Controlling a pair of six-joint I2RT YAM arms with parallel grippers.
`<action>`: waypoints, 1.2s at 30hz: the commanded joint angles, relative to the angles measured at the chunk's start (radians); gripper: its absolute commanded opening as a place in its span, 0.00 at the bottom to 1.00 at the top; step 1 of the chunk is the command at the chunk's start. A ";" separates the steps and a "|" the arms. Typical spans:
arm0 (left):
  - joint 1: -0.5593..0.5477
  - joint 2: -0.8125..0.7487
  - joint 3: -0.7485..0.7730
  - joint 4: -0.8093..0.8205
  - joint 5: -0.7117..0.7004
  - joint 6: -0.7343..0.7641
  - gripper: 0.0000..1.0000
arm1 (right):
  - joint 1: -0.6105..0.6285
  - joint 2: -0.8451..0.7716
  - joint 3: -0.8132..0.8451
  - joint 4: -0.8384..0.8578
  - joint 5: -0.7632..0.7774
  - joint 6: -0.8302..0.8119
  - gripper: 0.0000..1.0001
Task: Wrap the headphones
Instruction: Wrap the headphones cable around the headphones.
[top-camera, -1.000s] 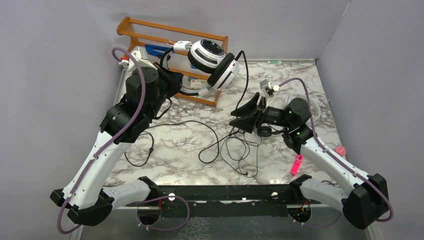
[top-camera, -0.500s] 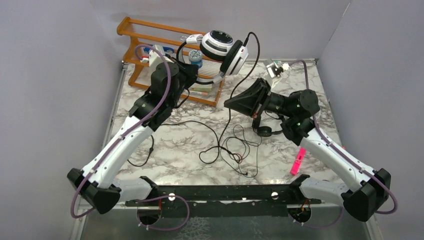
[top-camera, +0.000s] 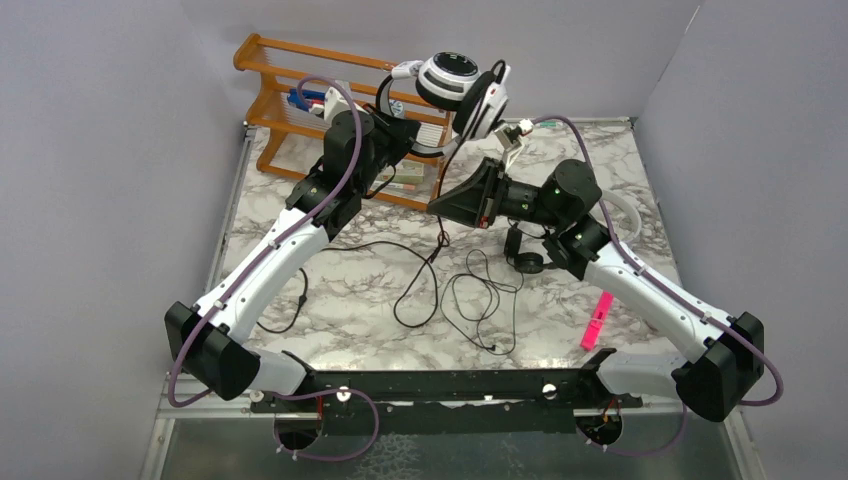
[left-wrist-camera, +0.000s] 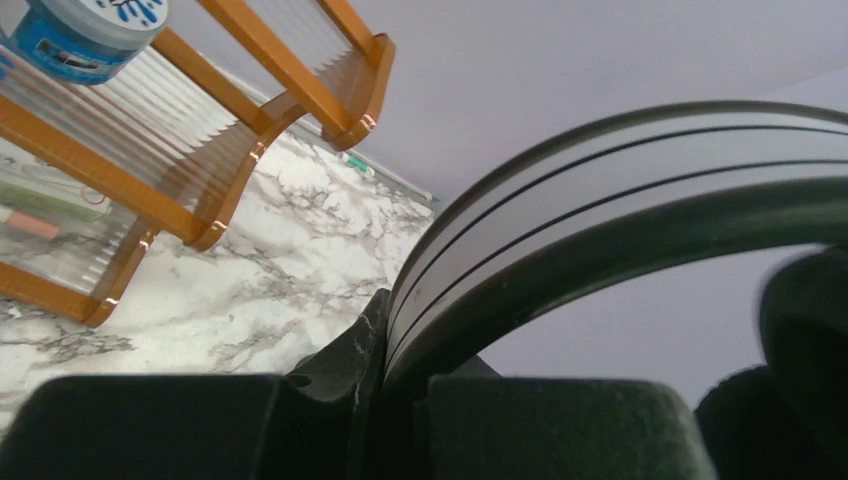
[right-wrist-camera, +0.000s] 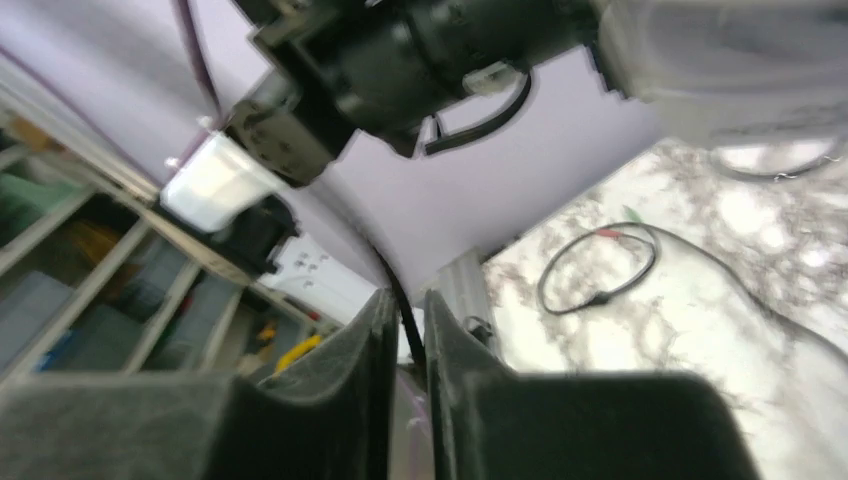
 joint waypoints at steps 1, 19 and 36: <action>-0.002 -0.041 0.079 0.174 0.176 -0.135 0.00 | 0.000 -0.039 -0.051 -0.062 0.045 0.000 0.27; 0.071 -0.019 0.096 0.249 0.495 -0.386 0.00 | 0.000 0.055 -0.209 0.328 -0.007 -0.207 0.81; 0.072 -0.016 0.110 0.317 0.590 -0.455 0.00 | 0.033 0.317 -0.243 0.710 -0.108 -0.156 0.82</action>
